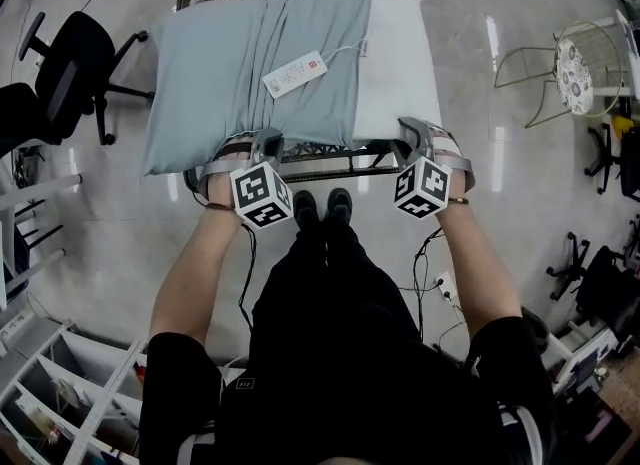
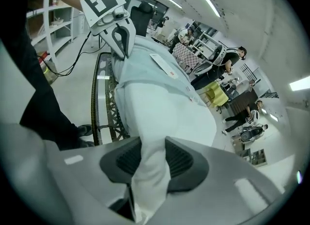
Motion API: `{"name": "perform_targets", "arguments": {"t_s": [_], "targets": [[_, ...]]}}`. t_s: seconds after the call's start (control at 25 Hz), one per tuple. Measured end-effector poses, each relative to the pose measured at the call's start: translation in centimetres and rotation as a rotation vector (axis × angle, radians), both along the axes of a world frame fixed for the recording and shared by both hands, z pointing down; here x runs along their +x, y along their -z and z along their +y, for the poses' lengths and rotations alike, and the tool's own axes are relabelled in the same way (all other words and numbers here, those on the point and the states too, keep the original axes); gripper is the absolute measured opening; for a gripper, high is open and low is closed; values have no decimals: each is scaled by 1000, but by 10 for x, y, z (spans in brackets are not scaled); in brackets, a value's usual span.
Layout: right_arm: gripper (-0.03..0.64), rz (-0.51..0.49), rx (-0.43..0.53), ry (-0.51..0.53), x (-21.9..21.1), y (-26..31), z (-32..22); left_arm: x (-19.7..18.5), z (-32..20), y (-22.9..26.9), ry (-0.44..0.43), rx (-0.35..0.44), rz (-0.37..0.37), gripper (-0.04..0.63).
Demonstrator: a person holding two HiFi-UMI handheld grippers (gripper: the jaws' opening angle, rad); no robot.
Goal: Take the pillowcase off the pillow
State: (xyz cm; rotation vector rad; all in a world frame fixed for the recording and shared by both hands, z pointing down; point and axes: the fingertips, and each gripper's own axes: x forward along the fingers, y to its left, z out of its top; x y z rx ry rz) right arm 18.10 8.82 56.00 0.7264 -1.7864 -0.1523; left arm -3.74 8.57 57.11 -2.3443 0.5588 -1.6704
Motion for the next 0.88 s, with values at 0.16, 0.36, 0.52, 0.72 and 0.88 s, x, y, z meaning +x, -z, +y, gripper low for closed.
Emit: {"name": "perform_targets", "arguments": {"t_s": [0.16,0.36,0.52,0.72,0.88], "targets": [[148,-25,-70,-34,-8,-7,15,-14,6,-1,26,-62,22,6],[206,-52,-228,-23,-19,-14,48,-4,20,15,72,-241,115,9],[222,-134,-277,-42,-19,5,38,-4,-11,49,85,-189,170,21],[219,-218,-191,-105,-6,37,-29,-1,-69,69,107,-150,170,32],[219,-242,-161,-107,3,42,-89,13,-115,69,125,-154,158,40]]}}
